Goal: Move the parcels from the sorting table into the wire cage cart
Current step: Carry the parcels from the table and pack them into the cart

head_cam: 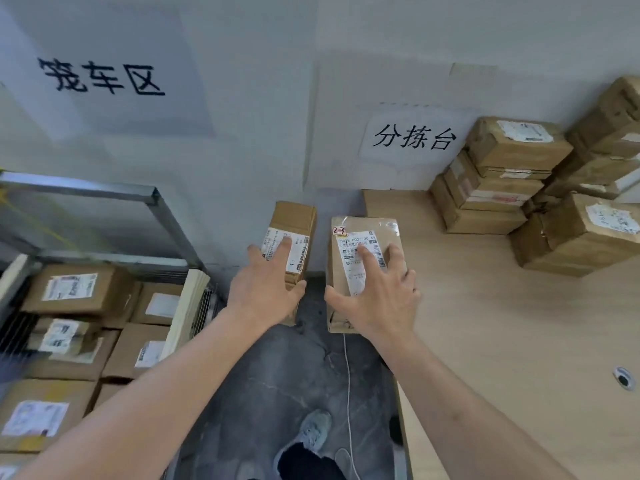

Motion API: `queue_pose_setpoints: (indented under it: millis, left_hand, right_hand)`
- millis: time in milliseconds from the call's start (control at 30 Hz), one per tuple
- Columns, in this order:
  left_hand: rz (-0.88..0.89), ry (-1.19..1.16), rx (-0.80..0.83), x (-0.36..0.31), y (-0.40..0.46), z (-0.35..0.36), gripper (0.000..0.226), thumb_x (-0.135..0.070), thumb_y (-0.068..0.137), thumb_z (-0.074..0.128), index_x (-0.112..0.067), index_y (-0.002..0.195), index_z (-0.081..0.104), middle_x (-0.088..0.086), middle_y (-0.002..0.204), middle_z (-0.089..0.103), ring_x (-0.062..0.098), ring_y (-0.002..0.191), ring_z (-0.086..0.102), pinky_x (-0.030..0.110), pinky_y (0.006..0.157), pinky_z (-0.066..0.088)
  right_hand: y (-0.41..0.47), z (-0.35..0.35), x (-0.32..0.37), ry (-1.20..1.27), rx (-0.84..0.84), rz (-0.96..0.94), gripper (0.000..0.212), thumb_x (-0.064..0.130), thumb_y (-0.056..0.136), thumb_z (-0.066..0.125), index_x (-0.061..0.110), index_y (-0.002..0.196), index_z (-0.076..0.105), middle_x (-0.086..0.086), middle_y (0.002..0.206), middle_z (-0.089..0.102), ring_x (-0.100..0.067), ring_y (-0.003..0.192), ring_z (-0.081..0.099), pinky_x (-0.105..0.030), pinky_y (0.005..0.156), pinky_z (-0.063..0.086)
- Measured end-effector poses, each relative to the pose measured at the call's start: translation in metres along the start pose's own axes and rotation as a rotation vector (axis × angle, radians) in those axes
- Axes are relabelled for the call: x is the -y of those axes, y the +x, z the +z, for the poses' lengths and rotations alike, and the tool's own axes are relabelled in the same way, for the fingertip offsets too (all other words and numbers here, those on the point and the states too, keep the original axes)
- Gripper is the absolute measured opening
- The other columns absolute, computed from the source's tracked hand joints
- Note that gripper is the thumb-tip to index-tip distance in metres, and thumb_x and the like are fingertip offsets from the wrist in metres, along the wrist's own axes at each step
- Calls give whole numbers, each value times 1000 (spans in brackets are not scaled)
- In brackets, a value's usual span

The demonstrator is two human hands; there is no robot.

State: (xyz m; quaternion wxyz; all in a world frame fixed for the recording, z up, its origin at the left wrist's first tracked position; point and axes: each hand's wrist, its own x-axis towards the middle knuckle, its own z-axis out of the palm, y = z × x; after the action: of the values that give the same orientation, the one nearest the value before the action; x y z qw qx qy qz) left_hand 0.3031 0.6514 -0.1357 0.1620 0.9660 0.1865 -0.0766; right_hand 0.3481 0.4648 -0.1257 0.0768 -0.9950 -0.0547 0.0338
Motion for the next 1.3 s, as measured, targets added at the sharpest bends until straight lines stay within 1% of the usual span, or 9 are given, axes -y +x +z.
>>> queue_pose_setpoints:
  millis: [133,267,433,533,667,900,1000,1100,1300]
  left_hand:
    - [-95,-71,-5,56,-41,-2,87,-62,94,59,-37,162,11,16,140,35,40,111,62,44,91,55]
    - [-202,-124,-41,105,-80,-9,87,-60,94,61,-36,162,12,17,143,33,38,110,61,43,89,52]
    - [-345,-156,-74,158,-114,-19,85,-62,94,59,-37,161,13,12,127,36,37,99,63,38,77,46]
    - [-440,-190,-89,187,-131,-20,84,-62,93,60,-36,160,16,12,129,35,38,95,65,40,81,52]
    - [-592,-243,-108,224,-141,-13,85,-63,92,61,-36,159,17,10,121,35,33,80,61,41,75,56]
    - [-855,-339,-149,270,-138,3,87,-67,91,61,-36,159,15,9,126,33,22,75,57,38,67,57]
    - [-944,-378,-172,284,-134,12,86,-68,94,56,-36,161,14,13,141,30,28,91,62,36,68,55]
    - [-1058,-418,-217,301,-132,27,84,-69,95,51,-36,162,13,14,158,20,32,105,63,36,70,50]
    - [-1247,-546,-310,343,-143,60,78,-64,95,58,-46,159,18,10,148,26,29,88,62,41,80,56]
  right_hand:
    - [-32,10,51,-18,60,-91,102,89,65,49,44,154,30,-7,161,15,-46,134,38,-57,103,40]
    - [-61,14,101,-39,102,-197,104,90,67,50,44,157,24,-7,164,14,-49,141,31,-62,109,38]
    - [-86,24,158,-61,121,-358,106,90,65,46,43,157,24,-7,164,16,-46,135,35,-58,106,38]
    - [-94,35,191,-69,156,-466,107,92,65,47,44,158,24,-6,163,17,-45,134,36,-58,105,39]
    - [-92,58,237,-87,214,-606,106,93,61,44,46,156,27,-5,164,17,-44,131,40,-56,103,40]
    - [-71,95,305,-105,324,-856,108,94,60,41,45,156,27,-7,164,17,-43,134,38,-56,106,40]
    - [-62,112,334,-107,379,-955,107,95,62,44,45,156,27,-7,165,17,-44,139,35,-59,111,36]
    - [-60,132,362,-115,428,-1055,106,94,63,45,44,156,28,-6,165,18,-43,136,36,-58,109,35]
    - [-80,185,410,-114,552,-1190,103,92,66,51,46,155,27,-4,166,14,-41,139,34,-58,109,36]
